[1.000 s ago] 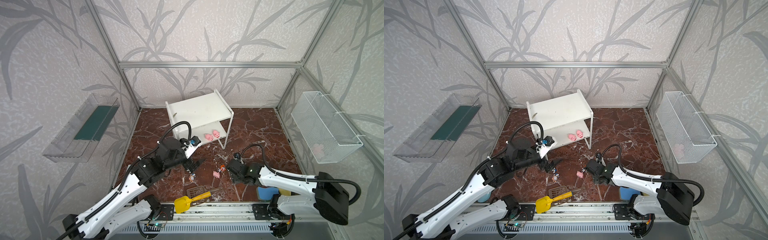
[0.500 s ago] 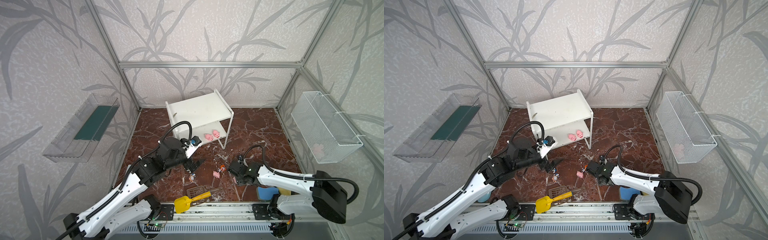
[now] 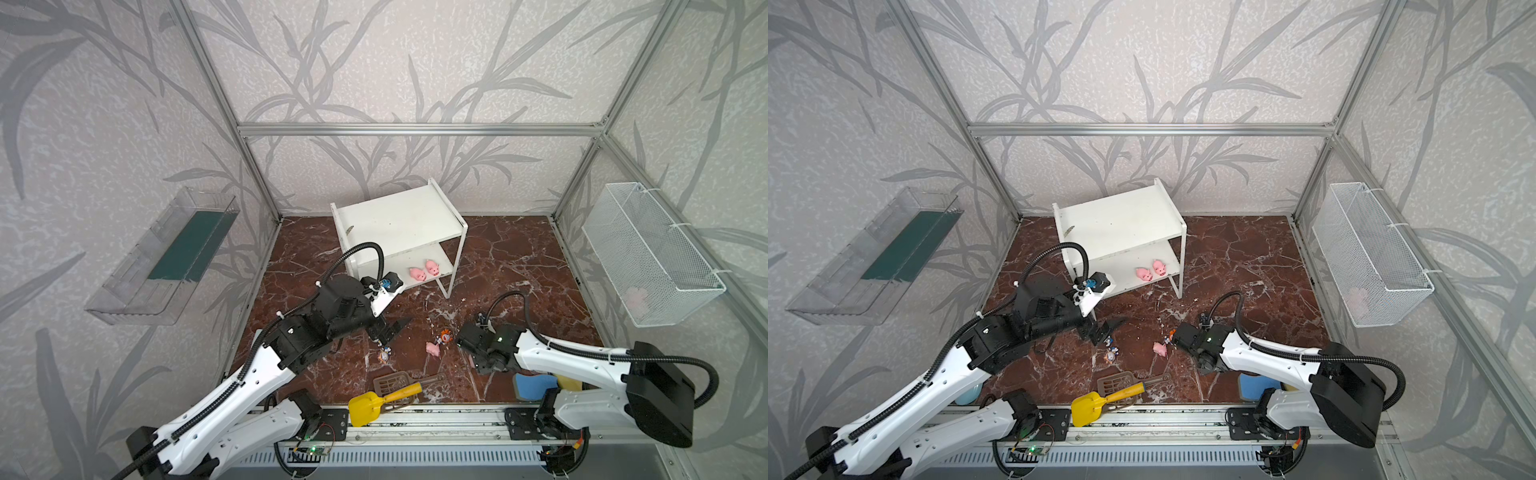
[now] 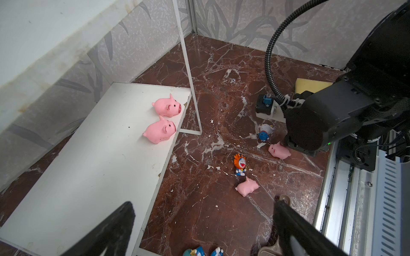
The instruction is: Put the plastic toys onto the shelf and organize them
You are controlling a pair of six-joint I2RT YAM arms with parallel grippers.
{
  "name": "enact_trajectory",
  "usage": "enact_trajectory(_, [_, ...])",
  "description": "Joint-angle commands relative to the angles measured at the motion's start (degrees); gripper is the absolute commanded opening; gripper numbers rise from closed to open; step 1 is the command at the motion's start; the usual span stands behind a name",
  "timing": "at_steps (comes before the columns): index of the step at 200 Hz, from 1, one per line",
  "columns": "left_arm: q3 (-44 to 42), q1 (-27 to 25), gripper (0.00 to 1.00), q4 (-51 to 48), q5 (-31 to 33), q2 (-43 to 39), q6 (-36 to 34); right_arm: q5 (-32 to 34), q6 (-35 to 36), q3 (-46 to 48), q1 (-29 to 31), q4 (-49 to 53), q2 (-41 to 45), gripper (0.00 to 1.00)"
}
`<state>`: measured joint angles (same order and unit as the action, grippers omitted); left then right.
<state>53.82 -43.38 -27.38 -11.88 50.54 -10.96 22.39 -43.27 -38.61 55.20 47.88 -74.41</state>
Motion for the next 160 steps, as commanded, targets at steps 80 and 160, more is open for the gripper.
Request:
enact_trajectory(80, [0.01, 0.22, 0.99, 0.37, -0.43, -0.45, -1.26, -4.52, -0.13, 0.49, 5.48, -4.74, -2.23, 0.76])
enact_trajectory(160, [0.01, 0.2, 0.99, 0.31, -0.18, -0.54, -1.34, -5.63, 0.61, -4.25, 9.04, -6.75, -4.99, 0.77])
